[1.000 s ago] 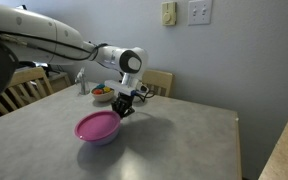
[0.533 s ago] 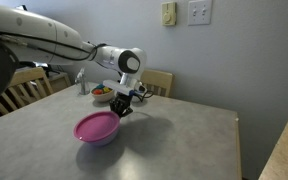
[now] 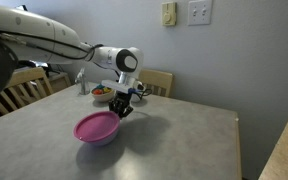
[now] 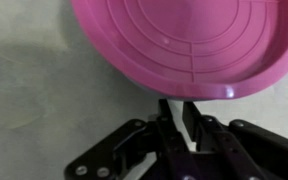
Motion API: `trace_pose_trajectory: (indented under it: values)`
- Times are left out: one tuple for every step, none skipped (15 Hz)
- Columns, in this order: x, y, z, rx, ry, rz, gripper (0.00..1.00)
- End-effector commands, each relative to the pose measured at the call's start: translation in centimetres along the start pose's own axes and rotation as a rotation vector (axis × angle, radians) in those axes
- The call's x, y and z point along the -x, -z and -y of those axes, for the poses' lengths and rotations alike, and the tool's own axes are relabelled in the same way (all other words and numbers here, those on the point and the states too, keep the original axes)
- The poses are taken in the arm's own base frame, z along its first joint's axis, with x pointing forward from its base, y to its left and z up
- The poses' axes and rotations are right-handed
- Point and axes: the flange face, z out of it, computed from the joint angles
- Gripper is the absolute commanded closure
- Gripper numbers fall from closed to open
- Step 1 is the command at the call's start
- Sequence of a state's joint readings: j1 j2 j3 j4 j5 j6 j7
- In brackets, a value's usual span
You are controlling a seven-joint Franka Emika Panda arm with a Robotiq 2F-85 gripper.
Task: Put the pink plate on top of the blue bowl, push the blue bowl forwards
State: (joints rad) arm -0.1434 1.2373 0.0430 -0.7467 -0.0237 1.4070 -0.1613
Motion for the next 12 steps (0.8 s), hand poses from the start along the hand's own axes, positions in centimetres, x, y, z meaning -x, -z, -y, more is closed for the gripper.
trace_pose_trajectory:
  values:
    - [0.0,0.0,0.1,0.004,0.001,0.0,0.49]
    - [0.1,0.6,0.1,0.005,-0.002,-0.011,0.48]
    - [0.0,0.9,0.1,0.01,-0.004,-0.022,0.46]
    - [-0.1,1.3,0.2,0.018,-0.005,-0.043,0.41]
    - [-0.2,1.7,0.2,0.027,-0.004,-0.065,0.33]
    - [-0.4,2.2,0.2,0.033,-0.009,-0.095,0.77]
    - [-0.4,2.7,0.1,0.032,-0.016,-0.121,0.71]
    - [-0.6,3.1,0.0,0.03,-0.019,-0.146,0.71]
    - [-0.6,3.4,-0.1,0.031,-0.024,-0.168,0.78]
    - [-0.8,3.6,-0.2,0.028,-0.031,-0.184,0.85]
    - [-0.9,3.7,-0.3,0.028,-0.034,-0.198,0.92]
    - [-1.0,3.6,-0.3,0.026,-0.036,-0.206,0.99]
